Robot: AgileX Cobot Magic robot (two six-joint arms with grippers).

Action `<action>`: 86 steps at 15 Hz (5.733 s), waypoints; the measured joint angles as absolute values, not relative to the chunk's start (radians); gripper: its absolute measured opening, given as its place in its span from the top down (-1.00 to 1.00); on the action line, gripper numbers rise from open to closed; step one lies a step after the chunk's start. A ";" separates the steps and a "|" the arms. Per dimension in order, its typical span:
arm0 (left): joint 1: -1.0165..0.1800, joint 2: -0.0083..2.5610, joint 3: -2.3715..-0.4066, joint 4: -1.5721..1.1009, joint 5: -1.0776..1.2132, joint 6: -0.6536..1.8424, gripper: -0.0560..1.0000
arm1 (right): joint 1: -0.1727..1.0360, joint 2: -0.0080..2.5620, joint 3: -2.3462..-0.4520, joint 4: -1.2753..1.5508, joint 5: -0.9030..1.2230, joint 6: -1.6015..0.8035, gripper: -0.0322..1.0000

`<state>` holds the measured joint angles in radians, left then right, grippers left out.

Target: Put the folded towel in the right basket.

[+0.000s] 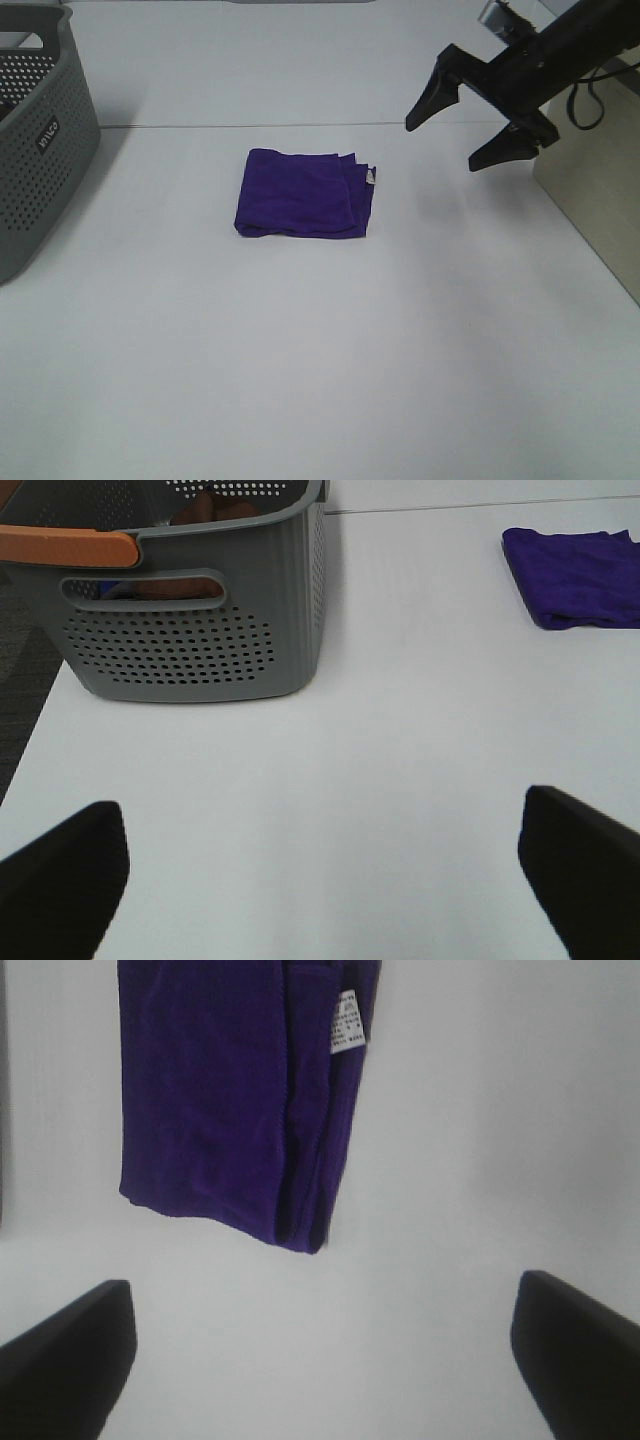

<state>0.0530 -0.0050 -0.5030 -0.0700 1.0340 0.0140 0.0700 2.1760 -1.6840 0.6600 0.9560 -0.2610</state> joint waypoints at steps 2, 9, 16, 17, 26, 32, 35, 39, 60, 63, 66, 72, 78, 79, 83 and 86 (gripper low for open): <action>0.053 -0.005 -0.503 -0.070 1.034 0.014 -0.98 | 0.112 2.276 -1.780 0.655 0.943 -0.238 -0.96; 0.053 -0.005 -0.503 -0.070 1.034 0.014 -0.98 | 0.195 2.495 -1.999 0.569 0.908 -0.137 -0.93; 0.053 -0.005 -0.503 -0.070 1.034 0.014 -0.98 | 0.220 2.517 -2.028 0.506 0.907 -0.085 -0.91; 0.053 -0.005 -0.503 -0.070 1.034 0.014 -0.98 | 0.256 2.514 -2.029 0.434 0.881 -0.043 -0.89; 0.053 -0.005 -0.503 -0.070 1.034 0.014 -0.98 | 0.458 2.550 -2.039 0.422 0.696 0.042 -0.62; 0.053 -0.005 -0.503 -0.070 1.034 0.014 -0.98 | 0.514 2.584 -2.040 0.480 0.642 0.045 0.74; 0.053 -0.005 -0.503 -0.070 1.034 0.014 -0.98 | 0.514 2.582 -2.040 0.489 0.666 0.042 0.86; 0.053 -0.005 -0.503 -0.070 1.034 0.014 -0.98 | 0.481 2.500 -2.066 0.408 0.990 -0.026 0.86; 0.053 -0.005 -0.503 -0.070 1.034 0.014 -0.98 | -0.155 2.022 -2.428 -0.111 1.221 0.044 0.63; 0.053 -0.005 -0.503 -0.070 1.034 0.014 -0.98 | -0.168 2.003 -2.291 -0.125 1.221 0.044 -0.26; 0.053 -0.005 -0.503 -0.070 1.034 0.014 -0.98 | -0.168 2.003 -2.232 -0.131 1.222 0.065 -0.70; 0.053 -0.005 -0.503 -0.070 1.034 0.014 -0.98 | -0.130 1.909 -2.230 -0.034 1.222 0.065 -0.75; 0.053 -0.005 -0.503 -0.070 1.034 0.014 -0.98 | 0.124 1.831 -2.222 -0.038 1.222 0.059 -0.75; 0.053 -0.005 -0.503 -0.070 1.034 0.014 -0.98 | 0.134 1.797 -2.207 -0.035 1.221 0.060 -0.75; 0.053 -0.005 -0.503 -0.070 1.034 0.014 -0.98 | 0.134 1.529 -1.945 -0.041 1.218 0.078 -0.75; 0.053 -0.005 -0.503 -0.070 1.034 0.014 -0.98 | 0.134 1.216 -1.597 -0.058 1.220 0.078 -0.75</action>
